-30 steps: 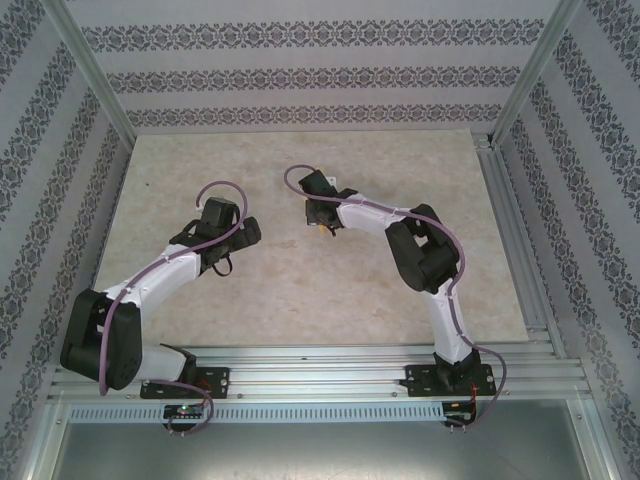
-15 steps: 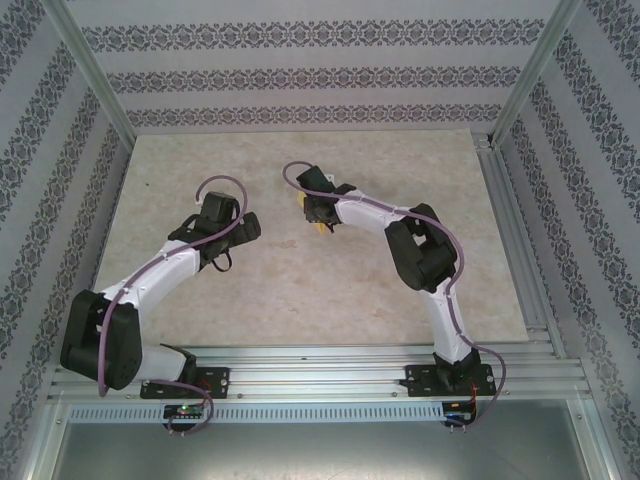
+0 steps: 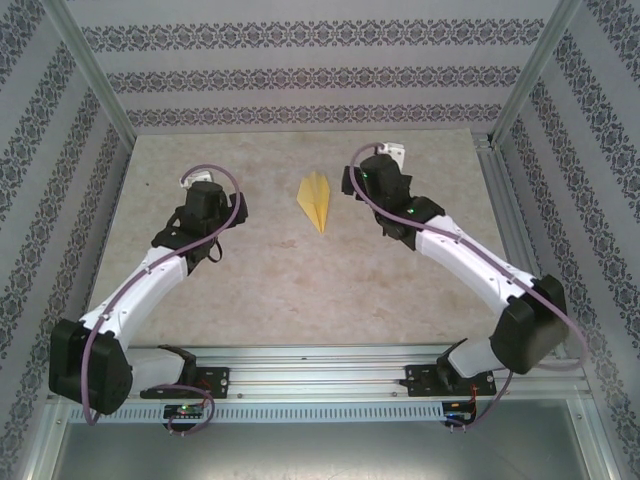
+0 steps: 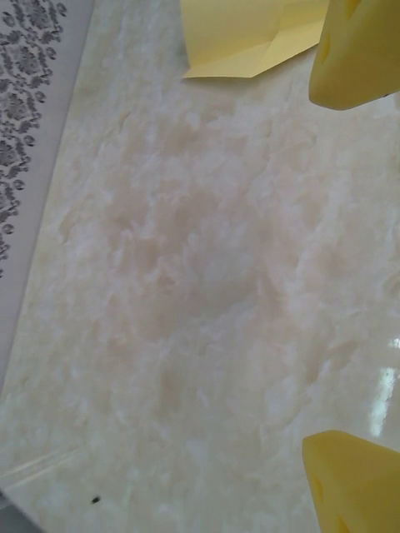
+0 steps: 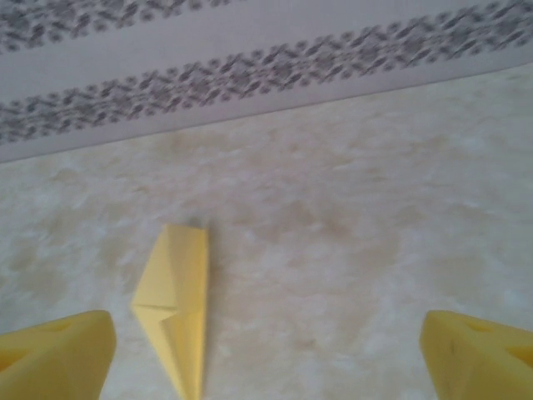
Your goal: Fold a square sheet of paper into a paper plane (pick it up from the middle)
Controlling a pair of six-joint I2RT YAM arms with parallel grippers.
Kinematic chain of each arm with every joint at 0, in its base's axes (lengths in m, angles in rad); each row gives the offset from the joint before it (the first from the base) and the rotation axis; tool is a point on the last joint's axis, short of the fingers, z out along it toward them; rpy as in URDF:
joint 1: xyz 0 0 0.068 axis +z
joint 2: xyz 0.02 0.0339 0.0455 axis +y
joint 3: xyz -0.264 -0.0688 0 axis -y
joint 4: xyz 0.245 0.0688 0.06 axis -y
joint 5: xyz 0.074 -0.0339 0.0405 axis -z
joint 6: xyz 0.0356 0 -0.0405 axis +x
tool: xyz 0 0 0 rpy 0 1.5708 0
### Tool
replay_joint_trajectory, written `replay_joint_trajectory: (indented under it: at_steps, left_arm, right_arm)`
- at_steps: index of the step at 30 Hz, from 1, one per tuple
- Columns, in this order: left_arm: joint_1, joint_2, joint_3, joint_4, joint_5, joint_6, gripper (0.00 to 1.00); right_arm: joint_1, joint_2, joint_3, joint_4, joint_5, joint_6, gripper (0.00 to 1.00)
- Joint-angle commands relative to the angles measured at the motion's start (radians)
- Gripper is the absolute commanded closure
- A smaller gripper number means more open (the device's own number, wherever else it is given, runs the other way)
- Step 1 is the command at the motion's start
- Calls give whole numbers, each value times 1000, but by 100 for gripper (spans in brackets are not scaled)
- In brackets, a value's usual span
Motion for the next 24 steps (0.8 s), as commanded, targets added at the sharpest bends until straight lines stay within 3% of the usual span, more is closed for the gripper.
replay_joint_trajectory:
  at_steps: [1, 6, 12, 16, 24]
  left_arm:
    - [23, -39, -77, 137, -150, 102, 0]
    - [72, -42, -196, 264, -264, 143, 0]
    - [161, -21, -308, 390, -250, 206, 0]
    - [219, 5, -395, 567, -148, 279, 0]
    - [282, 58, -507, 889, 157, 404, 0]
  right_arm:
    - [-67, -104, -165, 129, 157, -93, 2]
    - [-197, -273, -410, 292, 230, -156, 2]
    - [-319, -352, -660, 524, 266, -254, 2]
    - [-378, -313, -742, 625, 244, -326, 2]
    - [-441, -200, -845, 936, 46, -463, 2]
